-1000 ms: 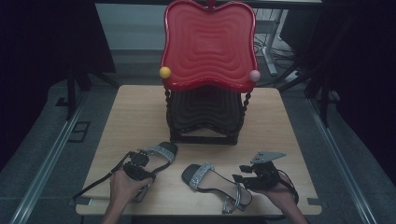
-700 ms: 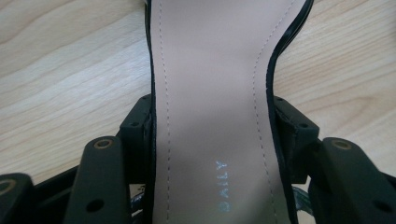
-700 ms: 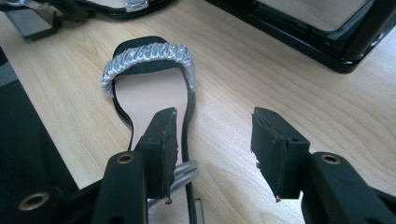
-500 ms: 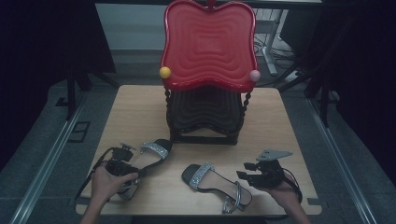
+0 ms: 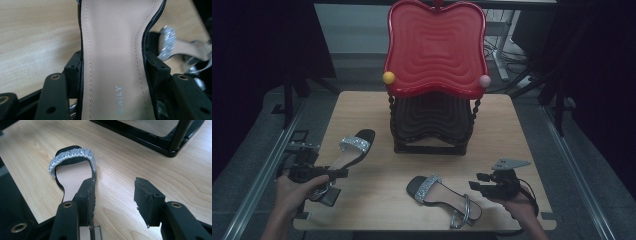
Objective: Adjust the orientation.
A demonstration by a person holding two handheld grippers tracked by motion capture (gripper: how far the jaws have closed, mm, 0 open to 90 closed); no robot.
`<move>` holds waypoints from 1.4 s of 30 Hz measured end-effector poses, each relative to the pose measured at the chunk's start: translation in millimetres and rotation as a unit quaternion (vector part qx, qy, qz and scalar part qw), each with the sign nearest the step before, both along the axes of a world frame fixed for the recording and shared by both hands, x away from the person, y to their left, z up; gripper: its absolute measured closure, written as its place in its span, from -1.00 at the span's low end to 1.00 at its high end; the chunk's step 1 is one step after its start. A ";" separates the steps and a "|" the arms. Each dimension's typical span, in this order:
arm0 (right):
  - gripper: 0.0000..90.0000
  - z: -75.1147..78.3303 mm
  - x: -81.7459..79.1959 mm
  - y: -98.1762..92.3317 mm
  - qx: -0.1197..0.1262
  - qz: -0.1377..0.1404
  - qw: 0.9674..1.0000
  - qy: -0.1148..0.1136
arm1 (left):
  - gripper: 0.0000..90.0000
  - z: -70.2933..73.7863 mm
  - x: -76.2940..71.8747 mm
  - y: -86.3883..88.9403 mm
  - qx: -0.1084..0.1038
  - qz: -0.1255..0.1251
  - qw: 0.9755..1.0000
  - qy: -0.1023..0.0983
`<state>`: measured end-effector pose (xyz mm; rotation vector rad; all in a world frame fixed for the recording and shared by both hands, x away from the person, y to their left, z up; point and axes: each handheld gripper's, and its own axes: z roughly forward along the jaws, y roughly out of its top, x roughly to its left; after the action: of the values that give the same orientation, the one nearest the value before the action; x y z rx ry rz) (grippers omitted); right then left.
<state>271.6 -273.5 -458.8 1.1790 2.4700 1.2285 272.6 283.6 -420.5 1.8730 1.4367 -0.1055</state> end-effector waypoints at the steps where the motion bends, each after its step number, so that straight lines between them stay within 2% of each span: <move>1: 0.14 -0.1 0.5 -1.9 0.004 -0.002 1.000 0.001 | -0.06 2.0 0.4 3.0 -0.007 0.004 1.000 -0.003; 7: 0.14 -0.4 3.9 -14.5 0.015 -0.022 1.000 0.002 | -0.06 10.8 5.3 14.6 -0.033 0.021 0.999 -0.019; 15: 0.14 -1.4 5.7 -20.9 0.018 -0.033 0.999 0.005 | -0.06 23.9 13.9 25.1 -0.065 0.034 0.997 -0.035; 17: 0.14 -2.0 6.0 -21.3 0.017 -0.034 0.999 0.006 | -0.06 32.7 18.8 26.3 -0.078 0.040 0.995 -0.042; 18: 0.14 -2.0 6.0 -21.3 0.017 -0.034 0.999 0.006 | -0.06 32.7 18.8 26.3 -0.078 0.040 0.995 -0.042; 20: 0.14 -2.9 6.5 -21.2 0.015 -0.036 0.999 0.006 | -0.06 45.8 24.8 24.0 -0.087 0.035 0.994 -0.051; 21: 0.14 -2.9 6.5 -21.2 0.015 -0.036 0.999 0.006 | -0.06 45.8 24.8 24.0 -0.087 0.035 0.994 -0.051; 22: 0.14 -3.2 6.6 -20.7 0.016 -0.037 0.999 0.005 | -0.06 58.3 28.7 21.7 -0.086 0.035 0.994 -0.060; 23: 0.14 -3.2 6.6 -20.5 0.017 -0.037 0.999 0.006 | -0.06 58.3 28.7 21.7 -0.086 0.035 0.994 -0.060; 24: 0.14 -3.1 6.6 -20.1 0.020 -0.035 0.999 0.007 | -0.06 73.1 32.8 19.5 -0.083 0.033 0.994 -0.069; 26: 0.14 -3.0 6.6 -19.7 0.019 -0.035 0.999 0.006 | -0.06 91.2 37.1 16.7 -0.085 0.033 0.993 -0.080; 32: 0.14 -3.2 6.9 -21.5 0.023 -0.037 0.999 0.008 | -0.06 138.7 48.0 7.0 -0.089 0.031 0.989 -0.111; 33: 0.14 -3.2 6.9 -21.5 0.023 -0.037 0.999 0.008 | -0.06 138.7 48.0 7.0 -0.089 0.031 0.989 -0.111; 34: 0.14 -3.0 7.2 -23.0 0.022 -0.038 0.999 0.009 | -0.06 152.4 51.9 2.6 -0.092 0.029 0.988 -0.119; 35: 0.14 -3.0 7.2 -23.0 0.022 -0.038 0.999 0.009 | -0.06 152.4 51.9 2.6 -0.092 0.029 0.988 -0.119; 36: 0.14 -3.0 7.2 -23.8 0.023 -0.041 0.999 0.011 | -0.06 163.8 56.0 -2.2 -0.097 0.026 0.987 -0.123; 37: 0.14 -3.0 7.2 -23.8 0.023 -0.041 0.999 0.011 | -0.06 163.8 56.0 -2.2 -0.097 0.026 0.987 -0.123; 38: 0.14 -3.5 7.7 -24.4 0.022 -0.040 0.999 0.008 | -0.06 173.3 59.8 -7.4 -0.097 0.024 0.987 -0.128; 39: 0.14 -3.6 7.7 -24.4 0.021 -0.040 0.999 0.008 | -0.06 173.3 59.8 -7.4 -0.097 0.024 0.987 -0.128; 40: 0.14 -3.6 7.7 -24.4 0.021 -0.039 0.999 0.008 | -0.06 182.0 63.4 -12.6 -0.096 0.017 0.987 -0.131; 42: 0.14 -3.6 7.7 -24.4 0.021 -0.039 0.999 0.008 | -0.06 190.1 67.1 -17.9 -0.097 0.013 0.986 -0.136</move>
<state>279.4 -297.9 -462.4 1.2893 2.3955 1.2600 339.7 265.7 -230.4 1.6384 1.2186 0.0221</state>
